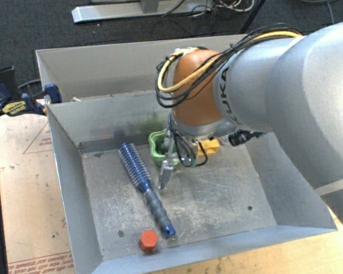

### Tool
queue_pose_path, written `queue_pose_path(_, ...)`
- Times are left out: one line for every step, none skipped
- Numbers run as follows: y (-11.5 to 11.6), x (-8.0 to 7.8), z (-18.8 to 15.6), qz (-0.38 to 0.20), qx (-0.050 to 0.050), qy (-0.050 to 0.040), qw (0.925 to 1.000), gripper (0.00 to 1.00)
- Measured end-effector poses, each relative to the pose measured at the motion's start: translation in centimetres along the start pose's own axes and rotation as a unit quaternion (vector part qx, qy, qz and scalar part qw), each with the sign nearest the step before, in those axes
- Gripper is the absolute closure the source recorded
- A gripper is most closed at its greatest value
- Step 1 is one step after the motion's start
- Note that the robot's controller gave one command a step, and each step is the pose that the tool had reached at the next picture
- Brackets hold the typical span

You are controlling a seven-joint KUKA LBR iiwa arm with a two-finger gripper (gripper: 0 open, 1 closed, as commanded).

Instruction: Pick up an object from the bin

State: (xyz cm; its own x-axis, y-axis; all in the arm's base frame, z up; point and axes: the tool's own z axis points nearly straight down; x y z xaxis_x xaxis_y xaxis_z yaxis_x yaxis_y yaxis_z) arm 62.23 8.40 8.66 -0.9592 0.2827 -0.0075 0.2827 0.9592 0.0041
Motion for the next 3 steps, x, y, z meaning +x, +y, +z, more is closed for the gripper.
queue_pose_path(0.2, -0.6, -0.6, 0.0, -0.004, -0.0102, 0.9999, 1.0)
queue_pose_path(0.7, -1.0, -8.6, -0.013, -0.001, -0.0012, 0.9999, 1.0)
queue_pose_path(0.2, -1.9, -16.0, -0.033, 0.0, -0.0018, 0.9995, 1.0)
